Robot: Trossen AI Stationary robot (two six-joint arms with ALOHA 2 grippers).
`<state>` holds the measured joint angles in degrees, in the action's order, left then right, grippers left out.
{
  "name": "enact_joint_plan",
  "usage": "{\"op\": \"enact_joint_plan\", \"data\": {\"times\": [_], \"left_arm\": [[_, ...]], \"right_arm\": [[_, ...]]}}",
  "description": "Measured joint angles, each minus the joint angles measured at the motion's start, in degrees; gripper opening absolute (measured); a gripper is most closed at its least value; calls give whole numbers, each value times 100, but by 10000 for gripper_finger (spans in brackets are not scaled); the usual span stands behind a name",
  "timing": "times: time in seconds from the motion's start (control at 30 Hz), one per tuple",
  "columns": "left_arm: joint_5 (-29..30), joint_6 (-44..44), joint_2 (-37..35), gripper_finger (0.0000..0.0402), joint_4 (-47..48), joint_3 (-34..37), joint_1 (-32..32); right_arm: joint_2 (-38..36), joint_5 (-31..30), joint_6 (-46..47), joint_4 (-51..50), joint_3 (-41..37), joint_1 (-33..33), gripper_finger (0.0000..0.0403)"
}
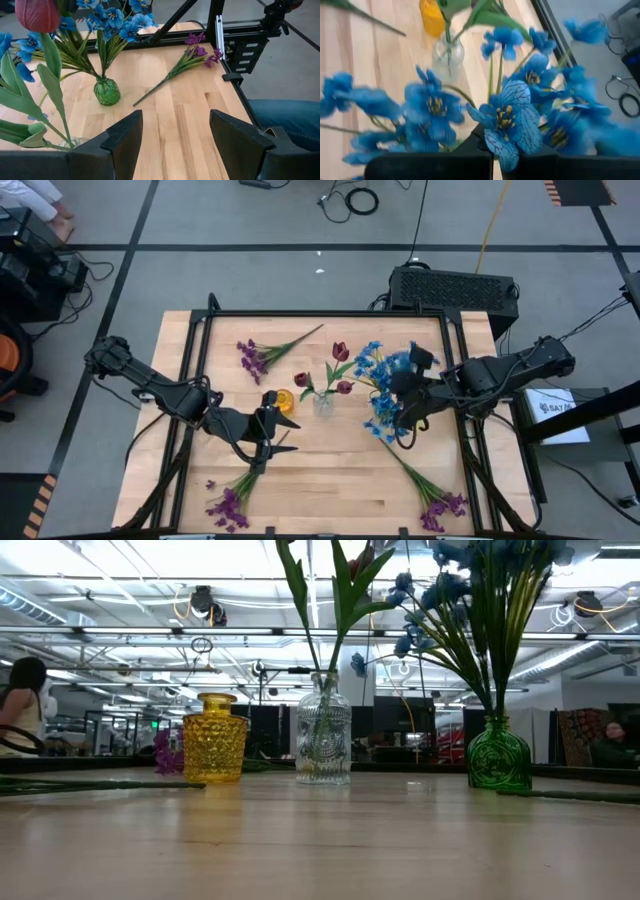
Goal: Sort flowers into vase by color
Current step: Put the blue flowers into the green vase
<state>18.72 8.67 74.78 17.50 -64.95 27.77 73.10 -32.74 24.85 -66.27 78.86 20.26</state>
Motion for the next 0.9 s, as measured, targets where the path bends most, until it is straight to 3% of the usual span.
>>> {"op": "enact_joint_plan", "data": {"times": [0.4,0.57,0.9], "left_arm": [[-1,-3,0,238,11,0,0],[0,-4,0,238,22,0,0],[0,2,0,238,20,0,0]], "right_arm": [[0,317,970,-507,-1,220,0],[13,729,1272,-561,1,350,0],[645,724,982,-562,1,179,5]]}}
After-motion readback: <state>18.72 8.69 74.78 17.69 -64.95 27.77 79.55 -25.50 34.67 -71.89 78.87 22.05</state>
